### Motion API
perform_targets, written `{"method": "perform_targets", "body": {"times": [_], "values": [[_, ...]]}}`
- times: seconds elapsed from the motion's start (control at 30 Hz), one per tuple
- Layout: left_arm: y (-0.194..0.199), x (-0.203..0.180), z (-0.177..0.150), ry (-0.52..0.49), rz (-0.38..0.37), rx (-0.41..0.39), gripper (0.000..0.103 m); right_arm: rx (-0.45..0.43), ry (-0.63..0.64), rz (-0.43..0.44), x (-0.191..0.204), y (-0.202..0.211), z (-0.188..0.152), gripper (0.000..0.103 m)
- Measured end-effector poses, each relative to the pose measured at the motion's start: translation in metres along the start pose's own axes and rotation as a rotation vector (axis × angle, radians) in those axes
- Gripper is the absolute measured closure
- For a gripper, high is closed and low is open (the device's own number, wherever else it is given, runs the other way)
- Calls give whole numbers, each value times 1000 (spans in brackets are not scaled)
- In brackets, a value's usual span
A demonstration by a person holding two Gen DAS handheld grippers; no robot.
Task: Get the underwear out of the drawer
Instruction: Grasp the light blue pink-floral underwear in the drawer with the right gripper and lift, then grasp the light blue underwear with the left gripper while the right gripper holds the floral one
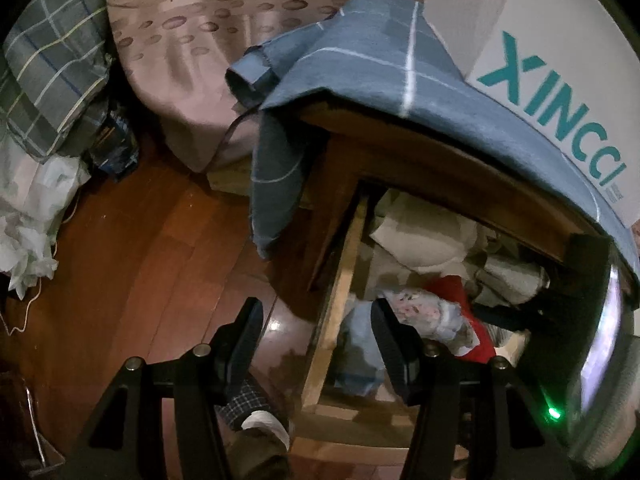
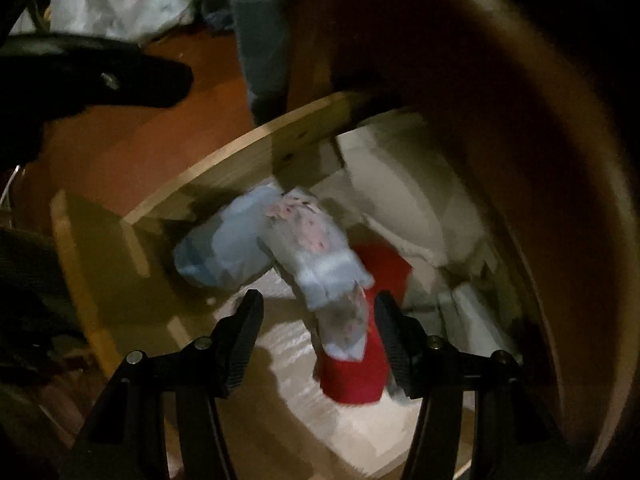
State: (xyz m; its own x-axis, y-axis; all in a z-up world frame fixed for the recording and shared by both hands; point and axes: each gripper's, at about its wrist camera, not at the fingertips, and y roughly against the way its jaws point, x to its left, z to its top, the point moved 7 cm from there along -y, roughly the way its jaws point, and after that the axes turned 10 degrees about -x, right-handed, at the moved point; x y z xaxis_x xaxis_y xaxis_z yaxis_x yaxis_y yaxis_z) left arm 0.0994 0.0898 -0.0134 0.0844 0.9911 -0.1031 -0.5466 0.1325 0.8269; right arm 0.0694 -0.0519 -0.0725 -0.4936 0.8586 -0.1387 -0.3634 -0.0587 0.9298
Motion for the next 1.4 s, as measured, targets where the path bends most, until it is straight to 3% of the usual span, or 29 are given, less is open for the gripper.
{"method": "perform_targets", "body": {"times": [0.37,0.5,0.53,0.7,1.03,1.17,1.4], "values": [[-7,21,0,54,47,24,46,63,81,30,2,-62,7,50],[-11,22,-3,74,50,46,46,68,69,36,-1,-65,4,66],[-13,22,-4,76,48,59,46,79,65,37,-1,-65,2,74],[-15,17,-7,44,50,64,46,94,30,23,-2,-49,-12,78],[-29,-20,-22,-102,35,111,45,0,-226,64,-25,2,-50,80],[-33,-30,-26,-118,30,130,45,-62,-383,86,-32,15,-66,80],[-45,-46,-36,-112,-24,199,46,-152,-653,36,-72,46,-95,80]]}}
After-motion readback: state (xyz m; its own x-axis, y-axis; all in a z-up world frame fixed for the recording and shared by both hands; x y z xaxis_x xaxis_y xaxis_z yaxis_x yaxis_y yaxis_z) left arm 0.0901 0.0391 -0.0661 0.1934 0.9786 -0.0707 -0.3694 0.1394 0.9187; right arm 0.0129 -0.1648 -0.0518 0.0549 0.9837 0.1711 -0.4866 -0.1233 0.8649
